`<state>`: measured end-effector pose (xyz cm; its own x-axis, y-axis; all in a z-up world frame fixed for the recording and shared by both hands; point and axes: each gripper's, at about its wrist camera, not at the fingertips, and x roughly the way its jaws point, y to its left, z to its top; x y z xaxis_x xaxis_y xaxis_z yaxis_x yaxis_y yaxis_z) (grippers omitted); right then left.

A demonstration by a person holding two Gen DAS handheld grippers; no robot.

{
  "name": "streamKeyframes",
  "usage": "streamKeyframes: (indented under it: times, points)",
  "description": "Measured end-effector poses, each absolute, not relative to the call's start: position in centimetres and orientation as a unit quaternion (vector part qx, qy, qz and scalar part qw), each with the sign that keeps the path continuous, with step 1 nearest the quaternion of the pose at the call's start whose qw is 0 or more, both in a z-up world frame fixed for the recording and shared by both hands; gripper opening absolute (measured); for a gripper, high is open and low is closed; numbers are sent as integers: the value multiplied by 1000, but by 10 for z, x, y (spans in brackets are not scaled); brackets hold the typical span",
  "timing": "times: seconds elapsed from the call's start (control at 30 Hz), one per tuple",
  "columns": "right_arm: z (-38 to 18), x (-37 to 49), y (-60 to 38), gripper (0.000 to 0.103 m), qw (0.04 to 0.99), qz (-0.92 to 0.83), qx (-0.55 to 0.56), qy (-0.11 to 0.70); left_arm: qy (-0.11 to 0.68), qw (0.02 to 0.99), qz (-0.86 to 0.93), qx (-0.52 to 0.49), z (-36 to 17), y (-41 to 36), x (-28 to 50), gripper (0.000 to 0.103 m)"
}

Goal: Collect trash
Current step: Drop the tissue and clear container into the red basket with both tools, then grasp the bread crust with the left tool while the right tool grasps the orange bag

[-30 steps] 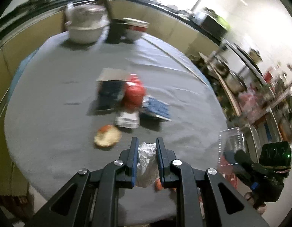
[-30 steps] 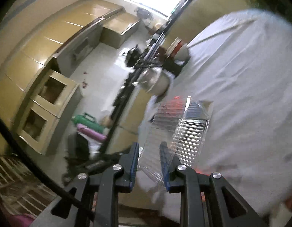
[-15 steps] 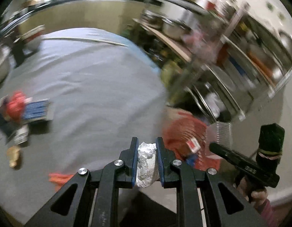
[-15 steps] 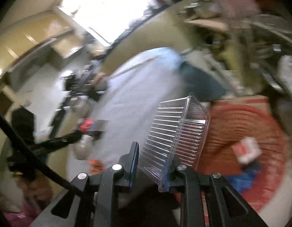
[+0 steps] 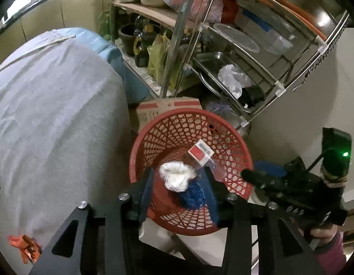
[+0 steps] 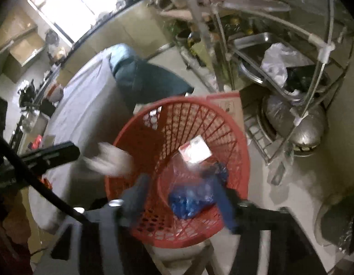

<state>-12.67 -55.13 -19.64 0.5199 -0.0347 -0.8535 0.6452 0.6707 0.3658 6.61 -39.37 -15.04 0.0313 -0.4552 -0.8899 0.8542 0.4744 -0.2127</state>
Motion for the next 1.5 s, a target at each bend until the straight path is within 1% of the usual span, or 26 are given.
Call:
streamKeyframes:
  times: [0.13, 0.23, 0.4, 0.47, 0.53, 0.6, 0.83, 0.9, 0.97, 1.07, 1.23, 1.5]
  points:
    - [-182, -130, -551, 64, 815, -226, 346, 406, 506, 710, -459, 170, -139, -377, 84, 50]
    - [-174, -125, -551, 64, 824, -226, 352, 382, 501, 730, -439, 153, -131, -354, 99, 51]
    - [-158, -97, -527, 64, 847, -194, 339, 361, 491, 769, -386, 137, -123, -297, 121, 53]
    - [-155, -83, -515, 64, 854, -175, 332, 361, 486, 788, -356, 126, -120, -261, 132, 53]
    - [-151, -63, -498, 64, 861, -150, 320, 366, 484, 803, -331, 108, -118, -229, 142, 57]
    - [-147, -38, -477, 64, 867, -122, 305, 376, 477, 827, -285, 85, -114, -180, 157, 59]
    - [-141, 38, -392, 61, 879, -19, 251, 405, 470, 872, -135, 25, -117, -42, 201, 60]
    - [-140, 58, -364, 57, 879, 11, 234, 415, 480, 871, -109, -3, -124, -9, 212, 60]
    - [-142, 73, -339, 51, 877, 38, 222, 425, 486, 868, -100, -22, -131, 8, 218, 60]
    - [-146, 89, -302, 50, 873, 73, 195, 441, 489, 865, -105, -35, -137, 19, 223, 60]
    - [-160, 105, -268, 50, 858, 99, 180, 470, 497, 856, -140, -35, -145, 6, 237, 61]
    - [-179, 121, -261, 50, 845, 102, 187, 491, 505, 842, -190, -7, -159, -31, 262, 61]
